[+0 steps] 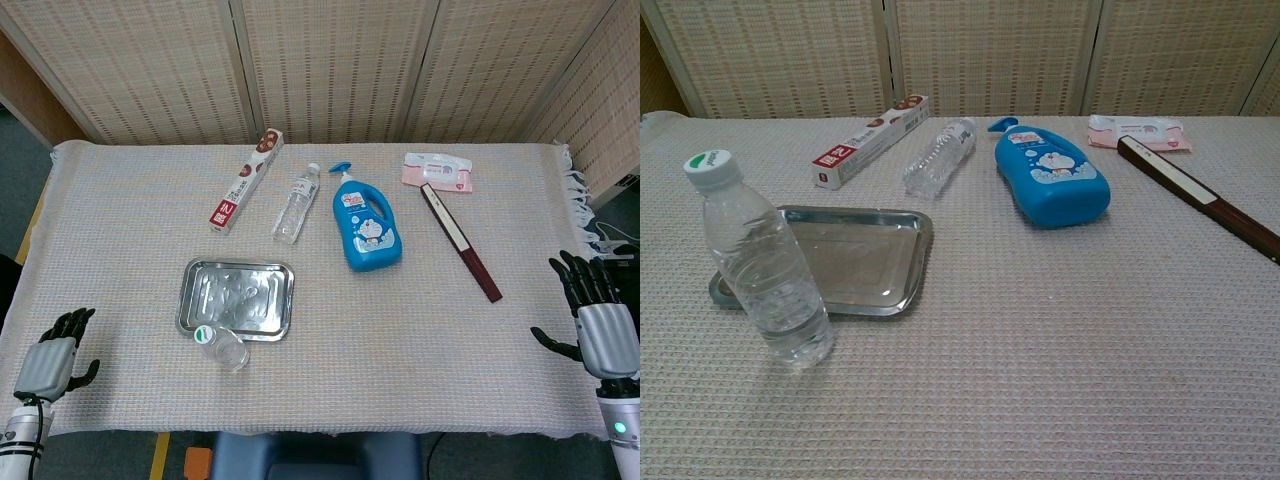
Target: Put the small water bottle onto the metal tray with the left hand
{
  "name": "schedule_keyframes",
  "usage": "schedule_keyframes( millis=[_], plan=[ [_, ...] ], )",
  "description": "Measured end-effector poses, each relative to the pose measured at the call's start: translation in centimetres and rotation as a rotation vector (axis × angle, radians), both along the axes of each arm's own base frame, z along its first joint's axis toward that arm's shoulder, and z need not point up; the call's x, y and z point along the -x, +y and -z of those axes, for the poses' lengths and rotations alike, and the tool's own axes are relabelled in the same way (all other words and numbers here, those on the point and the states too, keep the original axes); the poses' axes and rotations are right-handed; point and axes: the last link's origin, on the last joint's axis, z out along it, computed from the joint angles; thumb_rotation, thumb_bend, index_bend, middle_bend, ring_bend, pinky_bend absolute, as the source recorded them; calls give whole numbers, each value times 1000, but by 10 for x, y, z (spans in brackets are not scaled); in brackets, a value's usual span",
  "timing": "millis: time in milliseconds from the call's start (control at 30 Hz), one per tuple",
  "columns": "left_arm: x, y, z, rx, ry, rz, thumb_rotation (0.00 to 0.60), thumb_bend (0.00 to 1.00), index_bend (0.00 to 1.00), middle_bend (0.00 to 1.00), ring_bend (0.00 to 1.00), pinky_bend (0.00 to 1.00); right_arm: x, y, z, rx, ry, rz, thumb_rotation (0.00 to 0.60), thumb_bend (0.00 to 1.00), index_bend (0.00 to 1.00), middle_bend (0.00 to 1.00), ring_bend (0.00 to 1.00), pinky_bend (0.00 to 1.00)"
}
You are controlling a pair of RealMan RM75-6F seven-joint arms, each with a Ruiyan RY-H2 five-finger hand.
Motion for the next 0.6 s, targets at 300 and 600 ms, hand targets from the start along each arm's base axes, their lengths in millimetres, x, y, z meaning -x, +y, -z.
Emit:
schedule_keyframes(
  millis=[300, 600],
  plan=[
    [-44, 6, -1, 79, -169, 6, 600, 379, 0, 0, 0, 159, -1, 0, -8, -15, -37, 0, 600, 59, 55, 0, 0, 31],
    [-60, -2, 11, 118, -440, -46, 600, 380, 0, 0, 0, 144, -1, -4, -20, 81, -70, -76, 600, 60, 38, 0, 0, 31]
  ],
)
